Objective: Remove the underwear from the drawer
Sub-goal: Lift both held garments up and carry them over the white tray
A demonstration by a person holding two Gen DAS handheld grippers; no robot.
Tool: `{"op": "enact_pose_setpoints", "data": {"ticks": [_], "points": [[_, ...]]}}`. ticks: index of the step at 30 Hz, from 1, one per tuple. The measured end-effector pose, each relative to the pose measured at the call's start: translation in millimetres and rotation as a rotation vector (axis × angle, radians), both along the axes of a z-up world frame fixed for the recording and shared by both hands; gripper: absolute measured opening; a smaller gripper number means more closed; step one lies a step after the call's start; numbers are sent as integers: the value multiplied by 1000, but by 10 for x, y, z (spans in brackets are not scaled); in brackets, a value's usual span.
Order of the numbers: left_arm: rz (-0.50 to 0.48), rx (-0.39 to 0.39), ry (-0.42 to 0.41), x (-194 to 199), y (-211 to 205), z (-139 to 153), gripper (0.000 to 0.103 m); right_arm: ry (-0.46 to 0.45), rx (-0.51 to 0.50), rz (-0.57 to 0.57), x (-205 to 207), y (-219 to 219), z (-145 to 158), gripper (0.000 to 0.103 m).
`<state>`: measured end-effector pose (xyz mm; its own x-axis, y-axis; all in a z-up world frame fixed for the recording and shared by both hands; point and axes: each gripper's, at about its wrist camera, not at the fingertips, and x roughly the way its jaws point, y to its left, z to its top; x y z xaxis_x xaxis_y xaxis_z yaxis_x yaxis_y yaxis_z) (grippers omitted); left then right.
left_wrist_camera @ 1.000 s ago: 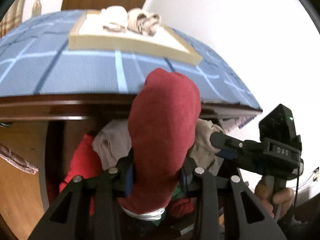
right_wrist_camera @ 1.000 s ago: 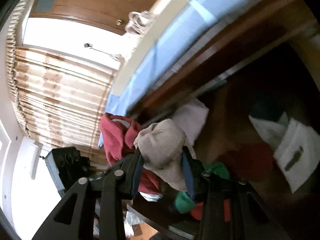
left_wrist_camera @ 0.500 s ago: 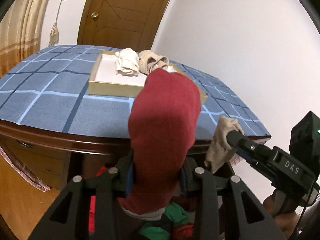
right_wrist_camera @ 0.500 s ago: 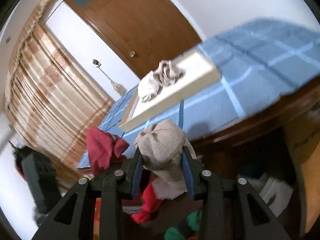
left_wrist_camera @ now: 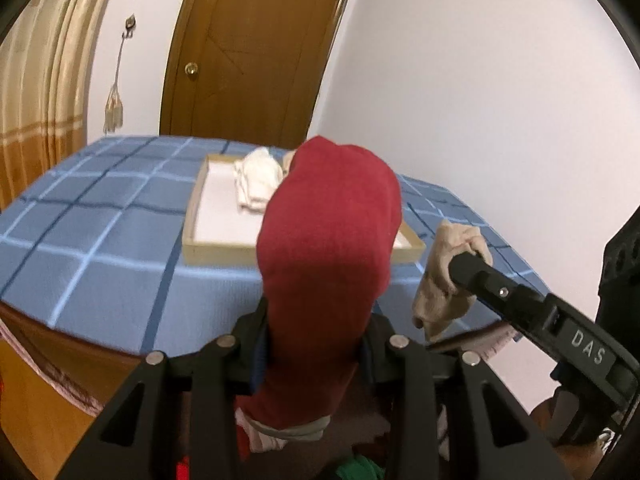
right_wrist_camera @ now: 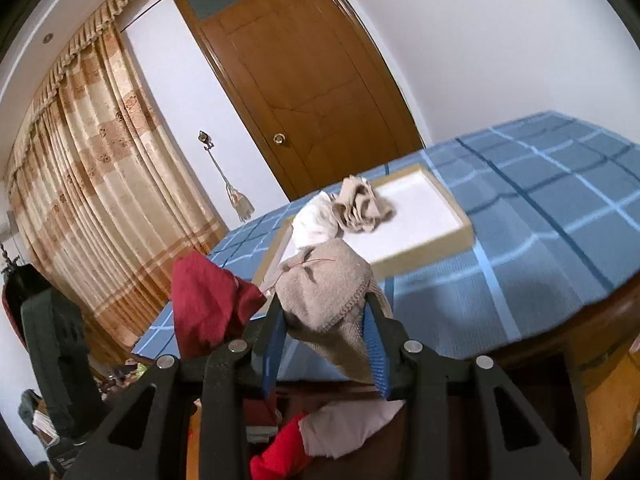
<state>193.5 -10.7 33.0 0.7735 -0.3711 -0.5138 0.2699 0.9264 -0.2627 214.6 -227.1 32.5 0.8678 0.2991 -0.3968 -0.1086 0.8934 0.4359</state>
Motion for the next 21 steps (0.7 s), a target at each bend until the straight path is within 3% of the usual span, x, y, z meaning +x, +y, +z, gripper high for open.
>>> {"op": "enact_pose_setpoints", "data": {"ticks": [21], "points": [[14, 19, -99, 659, -279, 201, 34, -71, -102, -85, 645, 49, 170, 40]]}}
